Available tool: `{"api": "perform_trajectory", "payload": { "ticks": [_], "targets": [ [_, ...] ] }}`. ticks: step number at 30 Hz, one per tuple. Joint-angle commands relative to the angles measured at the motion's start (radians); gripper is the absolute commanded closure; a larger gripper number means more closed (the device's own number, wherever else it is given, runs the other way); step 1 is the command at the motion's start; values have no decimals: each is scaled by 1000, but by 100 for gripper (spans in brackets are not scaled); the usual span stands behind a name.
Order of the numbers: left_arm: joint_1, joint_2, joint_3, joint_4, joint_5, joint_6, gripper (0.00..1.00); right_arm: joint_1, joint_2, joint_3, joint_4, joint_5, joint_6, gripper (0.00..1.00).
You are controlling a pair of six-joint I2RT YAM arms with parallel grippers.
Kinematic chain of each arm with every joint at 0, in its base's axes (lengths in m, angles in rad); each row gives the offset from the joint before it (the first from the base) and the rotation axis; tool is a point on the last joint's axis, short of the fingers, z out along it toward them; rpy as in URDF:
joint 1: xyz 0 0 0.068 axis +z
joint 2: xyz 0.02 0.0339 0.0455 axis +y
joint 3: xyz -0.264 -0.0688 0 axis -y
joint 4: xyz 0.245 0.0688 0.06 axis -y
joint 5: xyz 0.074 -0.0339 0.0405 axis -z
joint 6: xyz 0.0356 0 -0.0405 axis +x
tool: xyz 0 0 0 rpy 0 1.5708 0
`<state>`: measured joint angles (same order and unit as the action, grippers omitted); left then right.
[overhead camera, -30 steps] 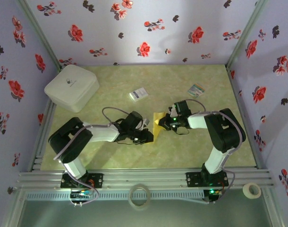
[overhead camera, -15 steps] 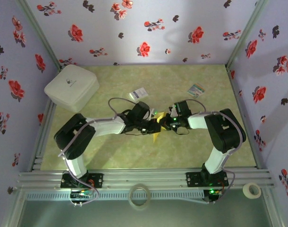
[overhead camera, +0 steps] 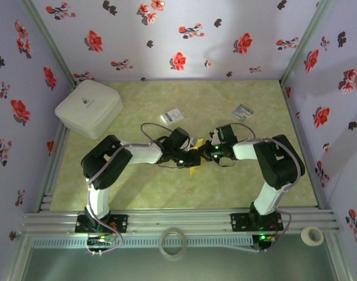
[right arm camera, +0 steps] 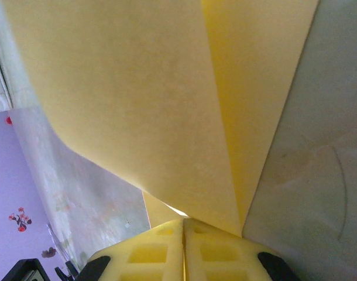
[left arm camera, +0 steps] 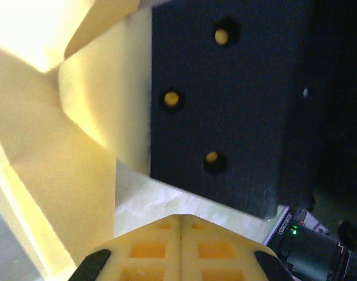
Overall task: Fold a paper plane with a square sheet of paper (pick it up from the middle)
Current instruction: Fold the wing for the fifth time at the center of the table.
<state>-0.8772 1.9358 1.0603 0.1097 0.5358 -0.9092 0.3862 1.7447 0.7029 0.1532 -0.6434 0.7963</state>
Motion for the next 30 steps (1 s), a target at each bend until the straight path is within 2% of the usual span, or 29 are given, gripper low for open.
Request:
{"api": "perform_trajectory", "payload": {
  "ticks": [1,16,23,30],
  "targets": [
    [10,32,26,13,18,16,99,0,0,-20,-17,42,14,90],
    [18,11,-104,-39,-40,46,100,1,6,-19,-36,52,1,90],
    [8,-62,-179,-56,-63,50,100,0,8,-16,-46,59,-3,90],
    [-14,-140,-218,-162,-93,98,100,1,0,-16,-47,62,1,90]
  ]
}}
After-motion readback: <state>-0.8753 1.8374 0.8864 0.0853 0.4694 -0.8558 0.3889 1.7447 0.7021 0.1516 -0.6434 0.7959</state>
